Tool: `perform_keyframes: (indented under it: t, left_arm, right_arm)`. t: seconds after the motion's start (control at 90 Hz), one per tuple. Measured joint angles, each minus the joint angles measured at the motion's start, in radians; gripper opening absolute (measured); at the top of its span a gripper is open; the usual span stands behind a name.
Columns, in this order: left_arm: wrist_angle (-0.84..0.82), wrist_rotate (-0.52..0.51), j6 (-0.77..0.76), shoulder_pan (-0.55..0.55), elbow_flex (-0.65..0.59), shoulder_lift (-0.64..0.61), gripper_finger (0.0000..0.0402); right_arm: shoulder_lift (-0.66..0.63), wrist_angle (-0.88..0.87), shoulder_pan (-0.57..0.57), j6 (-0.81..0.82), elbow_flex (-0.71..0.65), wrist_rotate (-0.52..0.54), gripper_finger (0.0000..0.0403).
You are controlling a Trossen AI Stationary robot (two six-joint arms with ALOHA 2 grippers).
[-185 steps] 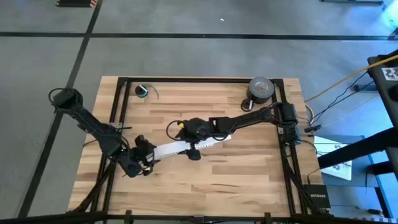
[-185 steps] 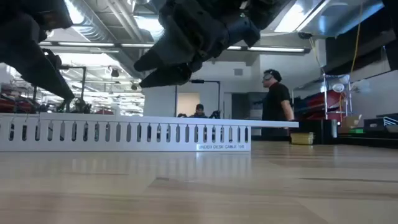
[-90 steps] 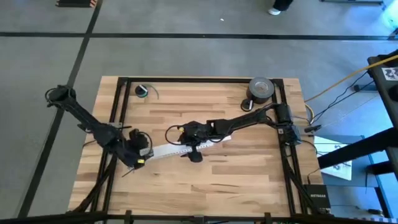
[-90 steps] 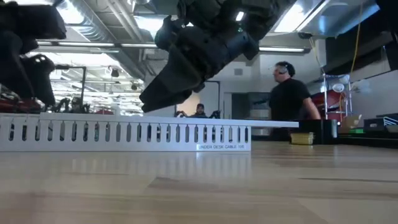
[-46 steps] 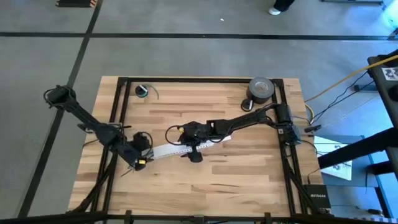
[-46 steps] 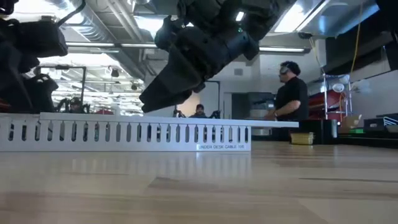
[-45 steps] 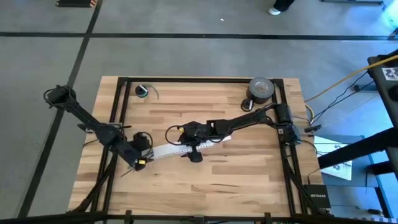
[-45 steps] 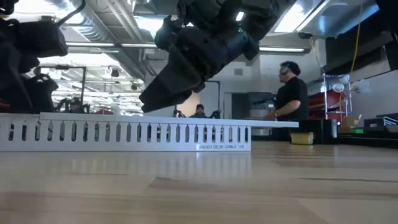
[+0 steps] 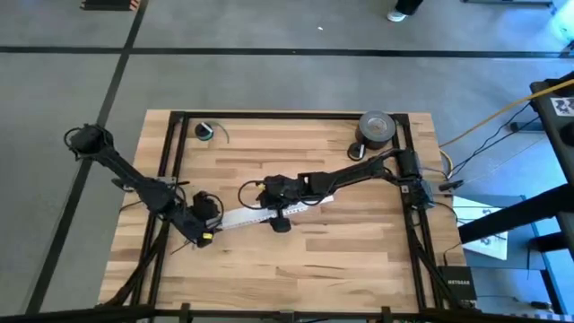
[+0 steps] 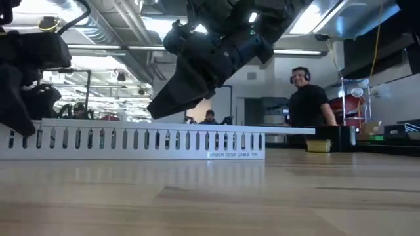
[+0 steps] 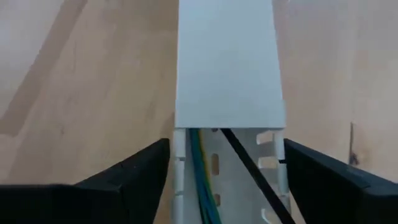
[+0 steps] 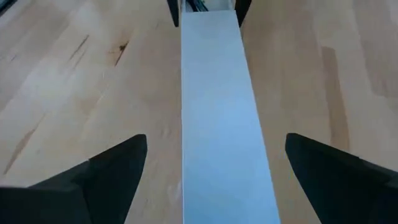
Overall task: Ziptie cables
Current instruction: Close the white cable duct
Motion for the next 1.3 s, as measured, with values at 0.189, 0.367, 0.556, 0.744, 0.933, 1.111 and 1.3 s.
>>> perform_keyframes:
  t: [0.189,0.367,0.556,0.744,0.933,1.111,1.3]
  left_arm:
    - [-0.003,0.000,0.001,0.000,0.000,-0.005,0.0237]
    - [-0.004,0.000,-0.007,0.000,0.000,-0.005,0.0235]
    - [-0.005,0.000,-0.018,0.000,0.000,-0.005,0.0235]
    - [-0.008,0.000,-0.016,0.001,0.000,-0.005,0.0235]
    - [-0.009,-0.001,-0.011,0.001,0.000,-0.005,0.0235]
    - [-0.011,0.000,-0.007,0.002,0.000,-0.005,0.0235]
    - [-0.007,0.008,0.003,0.001,0.000,-0.005,0.0235]
  right_arm:
    - [0.000,0.004,0.000,-0.002,0.000,-0.001,0.0372]
    - [0.008,0.035,0.000,-0.001,0.001,0.026,0.0372]
    - [0.038,0.013,0.001,0.001,0.000,0.026,0.0352]
    - [0.037,0.016,0.000,0.000,0.001,0.035,0.0296]
    - [0.051,0.010,0.000,-0.020,0.001,0.032,0.0234]
    - [0.053,0.016,0.000,-0.021,0.005,0.020,0.0216]
    - [0.067,0.020,0.006,0.009,0.037,0.001,0.0222]
